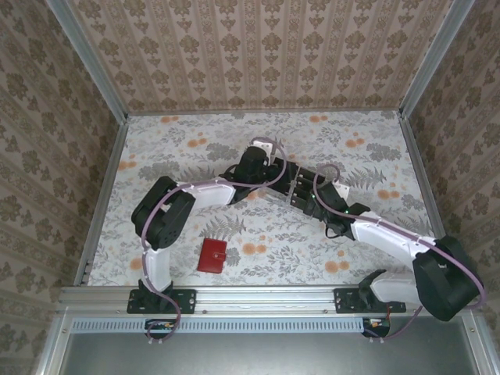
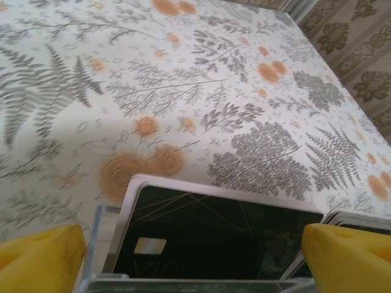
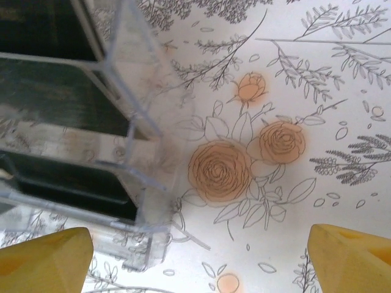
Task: Put the credit cards into the card holder
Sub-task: Move the storage box to the center of the table, then rotate the storage box at the center of the table.
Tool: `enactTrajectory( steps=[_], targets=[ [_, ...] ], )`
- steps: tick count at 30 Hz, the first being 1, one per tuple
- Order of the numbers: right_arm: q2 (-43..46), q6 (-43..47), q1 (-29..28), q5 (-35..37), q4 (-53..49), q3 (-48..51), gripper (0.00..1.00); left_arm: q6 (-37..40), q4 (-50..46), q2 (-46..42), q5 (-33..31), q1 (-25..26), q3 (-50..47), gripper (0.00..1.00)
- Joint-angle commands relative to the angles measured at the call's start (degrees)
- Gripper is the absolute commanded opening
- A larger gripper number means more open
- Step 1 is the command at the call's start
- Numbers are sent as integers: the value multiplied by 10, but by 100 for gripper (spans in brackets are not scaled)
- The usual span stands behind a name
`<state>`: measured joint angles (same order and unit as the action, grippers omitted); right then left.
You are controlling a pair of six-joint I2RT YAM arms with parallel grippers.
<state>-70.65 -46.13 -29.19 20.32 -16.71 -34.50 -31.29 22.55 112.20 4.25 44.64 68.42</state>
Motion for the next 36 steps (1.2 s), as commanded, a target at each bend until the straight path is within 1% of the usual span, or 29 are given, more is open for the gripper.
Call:
enactTrajectory(
  steps=[1,5,10,13,16,19,23,25,28,30,36],
  targets=[
    [34,26,4,-53,-4,13,92,11,-14,18,22,5,41,100],
    [79,38,4,-109,-24,15,92,24,-28,10,27,1,51,100],
    [140,37,4,-173,-49,16,92,25,-33,-32,41,-15,31,100],
    [153,27,-5,-215,-46,15,91,25,-35,-68,31,-25,7,100],
    [140,14,-36,-223,-32,4,90,14,-26,-101,29,-38,-21,100],
    [93,11,-81,-211,-15,-25,90,-7,-25,-141,31,-60,-52,100],
    [-3,21,-127,-200,8,-84,90,-26,-34,-215,11,-91,-113,100],
    [-54,27,-140,-199,19,-117,90,-29,-57,-257,-5,-105,-140,100],
    [-135,39,-154,-198,28,-175,90,-23,-127,-321,-38,-126,-167,100],
    [-182,46,-160,-201,30,-215,89,-20,-157,-365,-61,-135,-190,100],
    [-306,60,-165,-209,18,-323,89,-35,-182,-485,-102,-162,-272,100]
  ],
)
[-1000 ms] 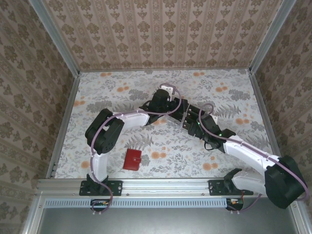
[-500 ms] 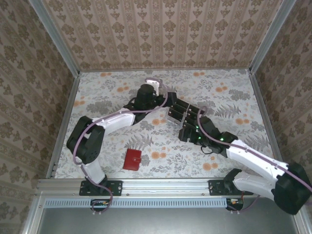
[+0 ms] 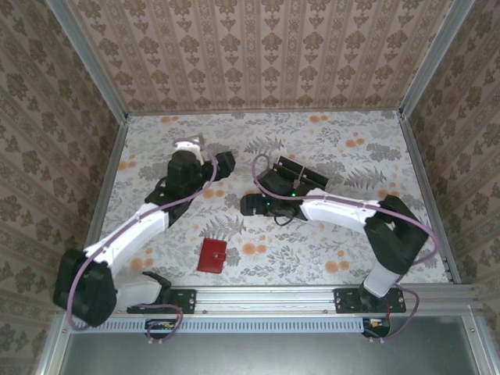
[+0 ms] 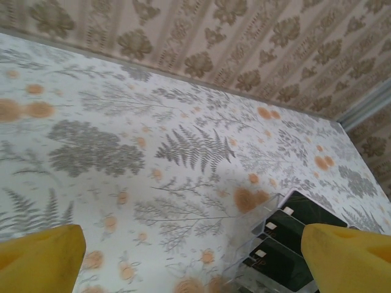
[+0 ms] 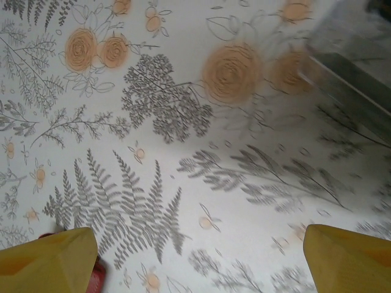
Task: Put the credit cards into the card holder
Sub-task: Rotate the storage box at the center of the table.
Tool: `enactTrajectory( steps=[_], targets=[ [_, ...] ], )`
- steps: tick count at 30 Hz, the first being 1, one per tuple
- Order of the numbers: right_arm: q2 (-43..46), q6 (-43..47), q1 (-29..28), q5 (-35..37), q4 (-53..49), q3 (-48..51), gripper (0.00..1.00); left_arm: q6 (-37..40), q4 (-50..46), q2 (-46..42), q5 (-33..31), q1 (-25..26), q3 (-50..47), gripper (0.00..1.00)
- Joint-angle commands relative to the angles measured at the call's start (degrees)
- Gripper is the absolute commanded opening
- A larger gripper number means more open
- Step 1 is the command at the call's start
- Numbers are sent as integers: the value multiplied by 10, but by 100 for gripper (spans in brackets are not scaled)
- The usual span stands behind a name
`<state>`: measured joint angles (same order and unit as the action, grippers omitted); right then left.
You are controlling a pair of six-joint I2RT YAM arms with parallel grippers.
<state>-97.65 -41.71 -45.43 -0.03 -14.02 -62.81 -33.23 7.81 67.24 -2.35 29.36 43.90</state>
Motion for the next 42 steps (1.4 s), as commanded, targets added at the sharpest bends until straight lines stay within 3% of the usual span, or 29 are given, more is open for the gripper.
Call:
enactTrajectory(
  steps=[1,12,30,35,42],
  targets=[
    [-53,18,-3,-3,-13,-56,89,-20,-42,-51,-39,-15,-38,100],
    [-172,47,10,33,-65,-170,89,-31,-84,-140,-36,-29,-91,100],
    [-214,76,90,47,-89,-254,89,-23,-89,-150,-29,-37,-113,100],
    [-165,86,73,-71,-64,-259,88,-10,-112,-155,-22,-48,-106,100],
    [-82,74,41,-50,-85,-245,87,-8,-196,-185,-24,-58,-115,100]
  ],
)
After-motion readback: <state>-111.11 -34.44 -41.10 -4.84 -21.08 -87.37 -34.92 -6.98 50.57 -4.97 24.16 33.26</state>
